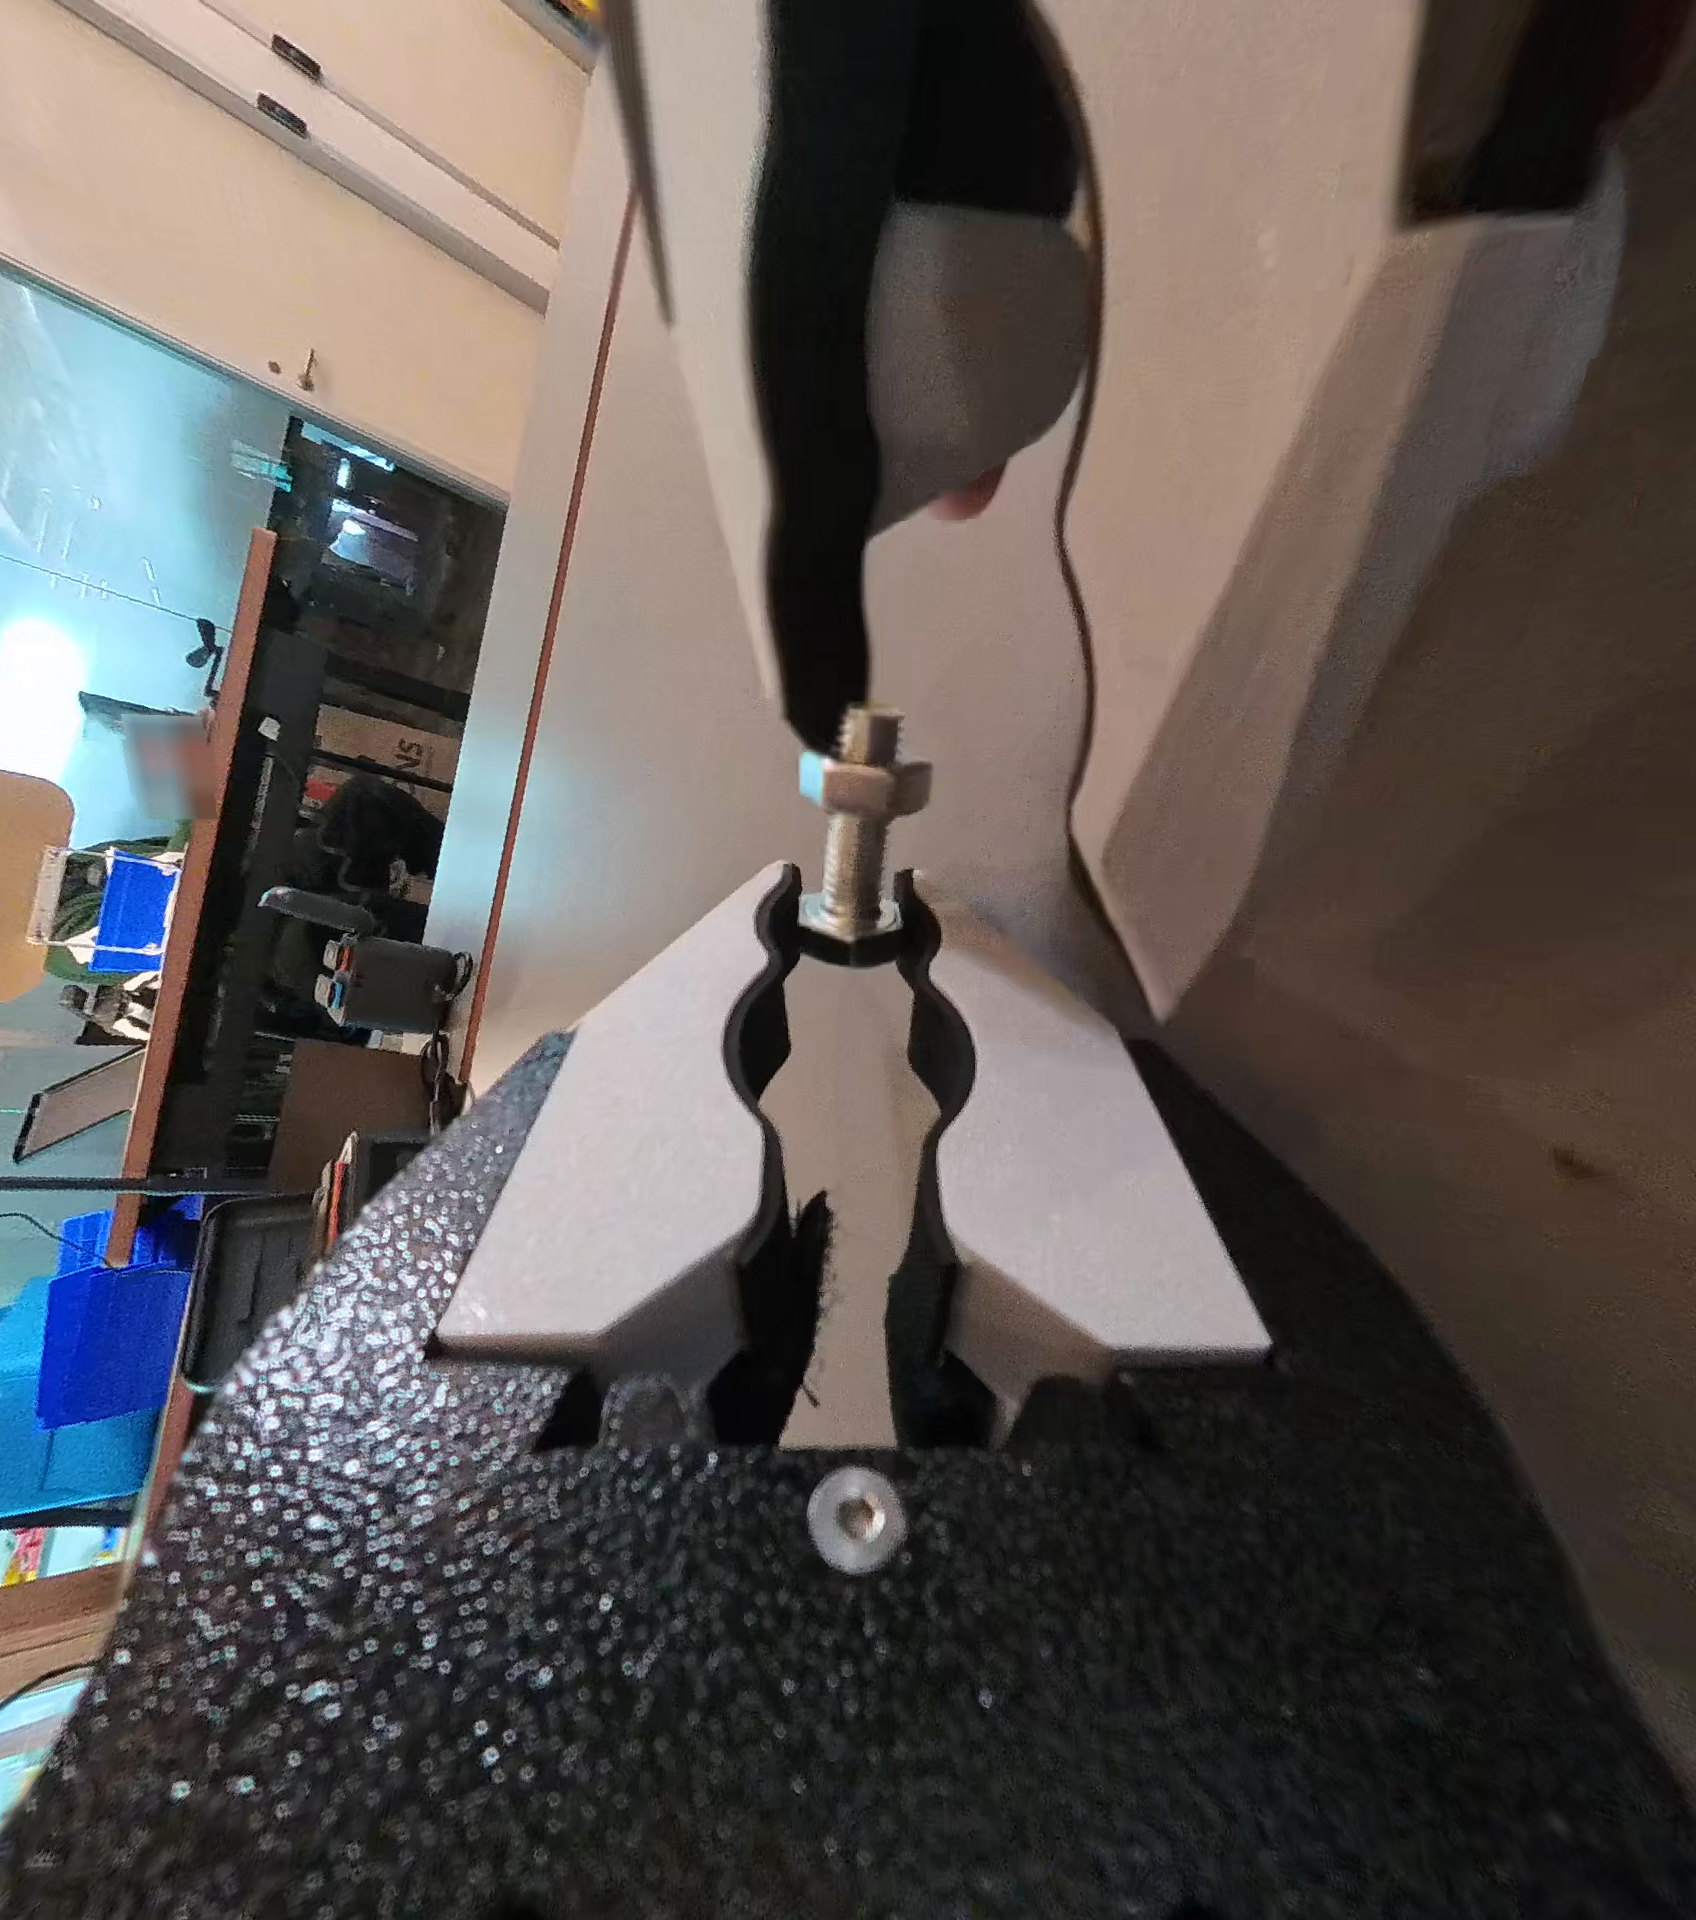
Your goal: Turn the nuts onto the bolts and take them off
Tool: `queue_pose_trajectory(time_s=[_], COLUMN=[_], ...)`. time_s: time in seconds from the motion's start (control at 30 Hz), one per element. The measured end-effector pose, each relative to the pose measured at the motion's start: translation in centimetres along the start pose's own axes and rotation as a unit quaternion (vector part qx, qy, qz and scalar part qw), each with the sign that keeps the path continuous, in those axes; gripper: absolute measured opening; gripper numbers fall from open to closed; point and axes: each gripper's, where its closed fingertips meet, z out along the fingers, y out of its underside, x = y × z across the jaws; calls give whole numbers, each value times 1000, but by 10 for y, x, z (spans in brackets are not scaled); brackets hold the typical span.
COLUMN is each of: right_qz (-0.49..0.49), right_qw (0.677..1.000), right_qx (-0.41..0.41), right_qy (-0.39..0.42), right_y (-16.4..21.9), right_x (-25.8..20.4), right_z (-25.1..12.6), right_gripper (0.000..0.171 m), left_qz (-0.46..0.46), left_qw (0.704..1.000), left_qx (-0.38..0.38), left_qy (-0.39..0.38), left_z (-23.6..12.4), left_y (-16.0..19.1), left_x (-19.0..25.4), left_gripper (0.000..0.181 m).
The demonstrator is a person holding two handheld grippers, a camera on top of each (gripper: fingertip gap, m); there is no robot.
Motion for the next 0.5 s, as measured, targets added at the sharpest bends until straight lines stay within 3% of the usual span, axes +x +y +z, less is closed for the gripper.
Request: queue_pose_trajectory(time_s=[0.03, 0.13, 0.23, 0.37, 0.4, 0.5], right_qz=[-19, -86, -31, 8, -8, -100], right_qw=[1000, 992, 998, 1000, 1000, 991], right_qx=[17, 91, 32, -6, 7, 93], right_qy=[3, 0, 44, 4, 1, -10], right_y=[-8, -34, -15, 1, -5, -35], right_x=[-3, -17, 11, 4, -1, -22], right_z=[0, -12, -12, -3, -1, -10], right_gripper=[63, 45, 52, 55, 61, 52], left_qz=[2, 0, 1, 7, 6, 0], left_qw=[1000, 1000, 1000, 1000, 1000, 1000], left_qx=[1, 2, 2, -1, -1, 2], left_qy=[0, 1, 1, -1, 0, 1], left_z=[0, 0, 0, 1, 1, 0], left_y=[0, 0, 0, 0, 0, 0], left_x=[0, 0, 0, 0, 0, 0], left_gripper=[16, 16, 16, 16, 16, 16])
